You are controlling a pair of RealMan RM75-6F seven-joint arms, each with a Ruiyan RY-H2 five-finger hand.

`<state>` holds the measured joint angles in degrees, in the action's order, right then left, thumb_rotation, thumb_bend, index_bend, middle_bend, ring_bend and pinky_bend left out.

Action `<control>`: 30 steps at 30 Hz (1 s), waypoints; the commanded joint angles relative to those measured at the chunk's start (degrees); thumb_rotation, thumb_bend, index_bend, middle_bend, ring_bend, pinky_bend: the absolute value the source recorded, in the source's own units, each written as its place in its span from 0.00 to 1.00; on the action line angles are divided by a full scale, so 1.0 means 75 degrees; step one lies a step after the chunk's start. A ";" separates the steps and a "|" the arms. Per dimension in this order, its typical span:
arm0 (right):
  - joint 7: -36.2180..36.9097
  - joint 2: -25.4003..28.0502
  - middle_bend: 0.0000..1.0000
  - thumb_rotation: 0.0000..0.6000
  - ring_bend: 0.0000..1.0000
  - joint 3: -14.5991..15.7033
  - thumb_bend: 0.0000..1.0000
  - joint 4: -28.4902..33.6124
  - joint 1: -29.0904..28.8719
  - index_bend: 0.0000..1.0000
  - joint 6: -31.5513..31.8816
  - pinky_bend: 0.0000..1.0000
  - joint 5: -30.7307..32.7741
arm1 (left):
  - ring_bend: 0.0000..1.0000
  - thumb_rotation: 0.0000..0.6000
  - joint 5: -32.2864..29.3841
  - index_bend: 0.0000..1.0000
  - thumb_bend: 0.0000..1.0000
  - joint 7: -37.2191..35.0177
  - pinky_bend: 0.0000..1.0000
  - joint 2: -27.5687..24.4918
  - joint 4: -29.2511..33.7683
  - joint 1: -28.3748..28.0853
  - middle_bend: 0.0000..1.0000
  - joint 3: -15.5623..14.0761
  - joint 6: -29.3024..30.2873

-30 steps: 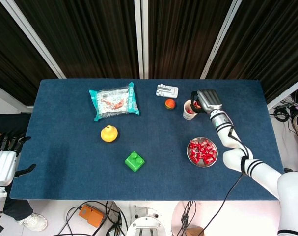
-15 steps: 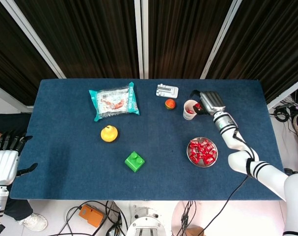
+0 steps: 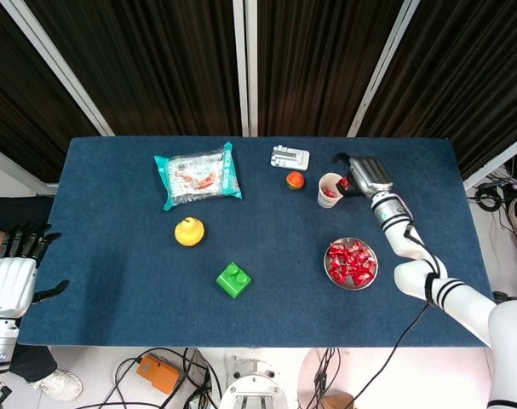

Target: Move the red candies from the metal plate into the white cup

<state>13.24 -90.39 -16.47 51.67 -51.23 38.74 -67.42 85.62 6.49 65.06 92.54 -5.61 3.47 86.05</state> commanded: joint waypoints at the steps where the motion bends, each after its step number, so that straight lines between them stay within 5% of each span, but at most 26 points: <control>1: 0.0038 -0.0160 0.99 1.00 1.00 -0.0068 0.37 -0.0139 -0.0123 0.35 -0.0121 1.00 0.0074 | 0.03 1.00 -0.0003 0.20 0.04 0.0005 0.00 0.0001 0.0003 0.0002 0.14 -0.0004 0.0002; 5: 0.0009 -0.0207 0.99 1.00 1.00 -0.0103 0.22 -0.0174 -0.0160 0.31 -0.0134 1.00 0.0119 | 0.03 1.00 -0.0008 0.20 0.04 0.0003 0.00 0.0001 -0.0009 0.0017 0.14 -0.0027 0.0001; 10: 0.0091 0.0098 0.99 1.00 1.00 -0.0038 0.21 0.0313 0.0067 0.32 0.0280 1.00 -0.0125 | 0.03 1.00 -0.0025 0.20 0.04 -0.0050 0.00 0.0004 -0.0040 0.0054 0.14 -0.0045 0.0031; 16: 0.0119 0.1560 0.99 1.00 1.00 0.0774 0.21 0.2479 0.1117 0.41 0.1913 1.00 -0.1564 | 0.03 1.00 -0.0064 0.20 0.04 -0.0126 0.00 0.0030 -0.0120 0.0109 0.14 -0.0074 0.0053; 22: -0.0339 0.2494 0.99 1.00 1.00 0.1643 0.25 0.3824 0.1843 0.51 0.2555 1.00 -0.2388 | 0.03 1.00 -0.0021 0.20 0.04 -0.0183 0.00 0.0087 -0.0173 0.0116 0.14 -0.0075 0.0094; 30: -0.0916 0.1775 0.99 1.00 1.00 0.1865 0.32 0.3487 0.1764 0.56 0.1670 1.00 -0.1901 | 0.03 1.00 0.0101 0.20 0.05 -0.0194 0.00 0.0133 -0.0186 0.0112 0.14 -0.0084 0.0169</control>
<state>7.90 -74.62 -2.63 79.59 -37.63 53.52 -83.13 86.34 5.03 66.05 91.15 -4.78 2.86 87.27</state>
